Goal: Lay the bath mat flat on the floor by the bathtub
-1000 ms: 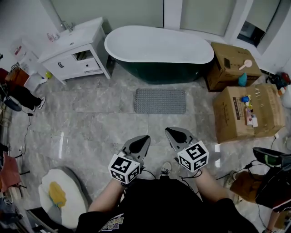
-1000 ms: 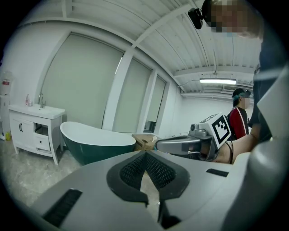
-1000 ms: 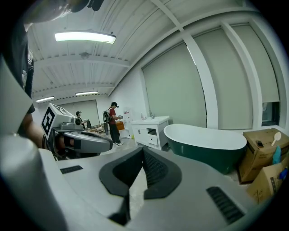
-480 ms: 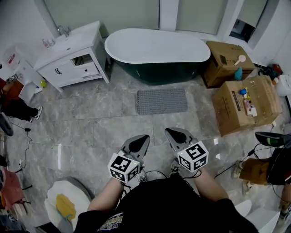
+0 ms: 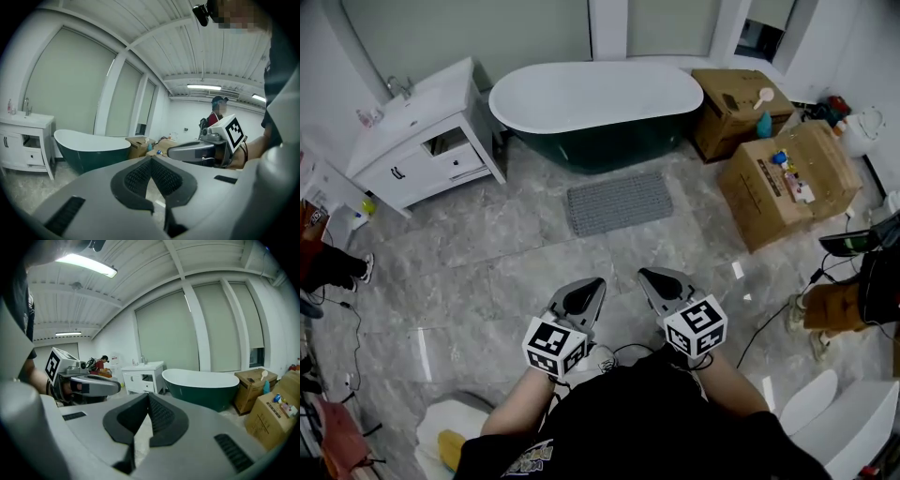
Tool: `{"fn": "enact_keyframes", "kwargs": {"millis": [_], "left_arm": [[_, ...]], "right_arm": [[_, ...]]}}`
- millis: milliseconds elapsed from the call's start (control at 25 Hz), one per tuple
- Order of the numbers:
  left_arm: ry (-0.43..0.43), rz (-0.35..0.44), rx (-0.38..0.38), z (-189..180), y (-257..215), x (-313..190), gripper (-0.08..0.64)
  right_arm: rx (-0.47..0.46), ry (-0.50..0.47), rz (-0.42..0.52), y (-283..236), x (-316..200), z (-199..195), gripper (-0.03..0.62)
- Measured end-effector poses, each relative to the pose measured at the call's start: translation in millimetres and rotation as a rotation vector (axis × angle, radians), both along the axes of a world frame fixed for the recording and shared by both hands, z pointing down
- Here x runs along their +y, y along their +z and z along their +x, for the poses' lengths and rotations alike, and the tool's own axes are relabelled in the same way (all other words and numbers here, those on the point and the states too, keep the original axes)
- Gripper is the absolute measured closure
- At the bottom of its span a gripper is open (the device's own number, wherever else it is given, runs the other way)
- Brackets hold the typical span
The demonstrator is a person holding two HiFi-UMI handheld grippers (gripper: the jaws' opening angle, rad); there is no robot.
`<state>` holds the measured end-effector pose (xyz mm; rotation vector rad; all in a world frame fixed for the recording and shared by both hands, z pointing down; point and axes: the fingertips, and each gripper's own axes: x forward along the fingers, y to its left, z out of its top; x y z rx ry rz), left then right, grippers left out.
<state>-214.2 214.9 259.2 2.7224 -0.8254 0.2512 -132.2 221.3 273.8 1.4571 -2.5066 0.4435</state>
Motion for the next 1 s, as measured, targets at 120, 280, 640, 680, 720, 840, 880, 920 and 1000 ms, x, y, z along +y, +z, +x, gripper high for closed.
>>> {"fn": "enact_keyframes", "kwargs": {"millis": [120,280,640,680,720,840,880,920,1000], "left_arm": [[0.013,-0.027,0.013,-4,6,6,0.545],[0.019,-0.046,0.028,-5,7,10,0.545],[0.007,-0.038,0.032,-2,5,11,0.545],[0.004,-0.038,0.03,-2,6,11,0.545],[-0.001,-0.038,0.028,-3,6,11,0.545],[-0.031,-0.03,0.009,-6,7,10,0.545],[-0.044,-0.026,0.003,-8,7,9,0.545],[-0.056,-0.024,0.0,-10,7,8,0.545],[-0.077,-0.024,0.003,-14,5,7,0.545]], "right_arm": [[-0.009,0.023,-0.014,7,13,-5,0.575],[-0.006,0.039,-0.02,9,21,-4,0.575],[-0.006,0.041,-0.012,5,17,2,0.575],[-0.007,0.04,-0.01,5,16,2,0.575],[-0.008,0.04,-0.009,4,16,2,0.575],[-0.011,0.047,-0.001,2,15,4,0.575],[-0.012,0.05,0.001,0,15,4,0.575],[-0.013,0.052,0.003,-1,15,5,0.575],[-0.014,0.055,0.007,-3,15,6,0.575]]}}
